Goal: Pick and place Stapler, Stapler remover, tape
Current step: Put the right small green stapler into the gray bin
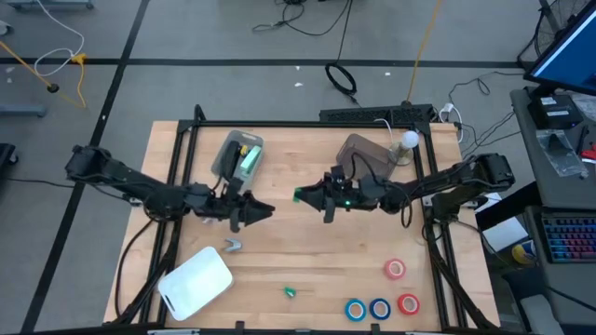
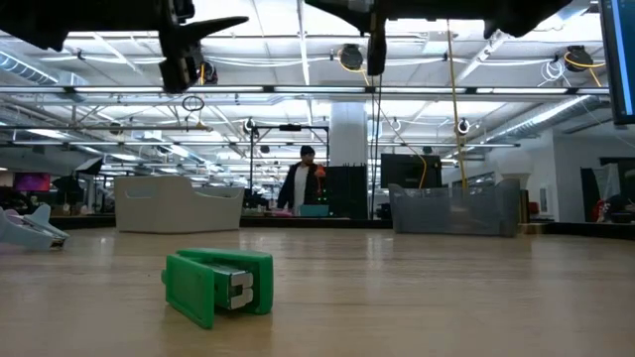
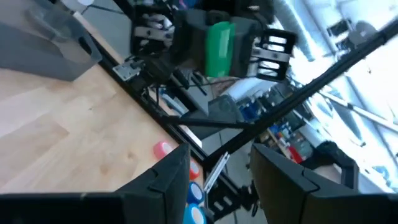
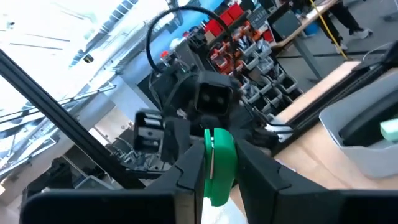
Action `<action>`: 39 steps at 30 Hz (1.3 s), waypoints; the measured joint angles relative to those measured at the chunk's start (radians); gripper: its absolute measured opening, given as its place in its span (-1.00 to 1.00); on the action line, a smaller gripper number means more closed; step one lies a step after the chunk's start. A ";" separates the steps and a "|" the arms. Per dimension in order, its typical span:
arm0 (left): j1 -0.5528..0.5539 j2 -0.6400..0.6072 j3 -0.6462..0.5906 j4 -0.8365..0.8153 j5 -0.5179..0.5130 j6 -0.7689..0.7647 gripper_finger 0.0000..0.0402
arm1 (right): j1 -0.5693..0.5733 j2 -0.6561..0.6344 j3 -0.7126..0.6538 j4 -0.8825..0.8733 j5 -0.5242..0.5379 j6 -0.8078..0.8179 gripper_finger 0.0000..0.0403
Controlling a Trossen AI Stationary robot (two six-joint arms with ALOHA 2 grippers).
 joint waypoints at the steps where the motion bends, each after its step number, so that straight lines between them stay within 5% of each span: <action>1: 0.000 0.022 0.007 0.019 -0.005 -0.003 -0.16 | 0.000 0.000 0.006 -0.003 0.000 -0.006 -0.68; 14: 0.051 0.178 0.198 -0.011 -0.011 0.088 -0.16 | 0.016 0.000 0.020 -0.061 -0.029 0.009 -0.68; 39: 0.074 0.223 0.254 -0.085 -0.026 0.039 -0.16 | 0.009 0.020 0.020 -0.075 -0.004 0.012 -0.67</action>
